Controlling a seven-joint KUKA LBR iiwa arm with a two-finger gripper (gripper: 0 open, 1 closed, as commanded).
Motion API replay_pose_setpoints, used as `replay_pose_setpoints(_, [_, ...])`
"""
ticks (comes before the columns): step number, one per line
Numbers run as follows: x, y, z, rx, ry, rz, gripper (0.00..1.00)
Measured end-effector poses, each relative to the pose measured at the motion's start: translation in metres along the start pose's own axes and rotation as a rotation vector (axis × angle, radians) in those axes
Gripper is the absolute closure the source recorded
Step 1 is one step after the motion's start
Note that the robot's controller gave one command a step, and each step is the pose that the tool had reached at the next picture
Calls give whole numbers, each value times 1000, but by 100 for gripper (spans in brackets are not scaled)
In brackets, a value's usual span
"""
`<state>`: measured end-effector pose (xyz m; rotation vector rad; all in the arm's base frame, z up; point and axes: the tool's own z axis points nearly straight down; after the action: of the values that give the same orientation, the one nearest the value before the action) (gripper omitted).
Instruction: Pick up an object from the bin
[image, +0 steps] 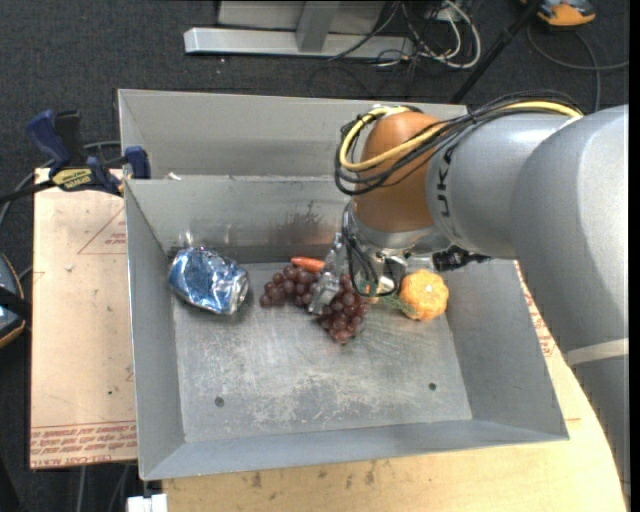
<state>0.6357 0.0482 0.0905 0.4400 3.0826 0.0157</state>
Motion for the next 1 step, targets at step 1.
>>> replay_pose_setpoints(1, [1, 0, -3, 3, 8, 0, 100])
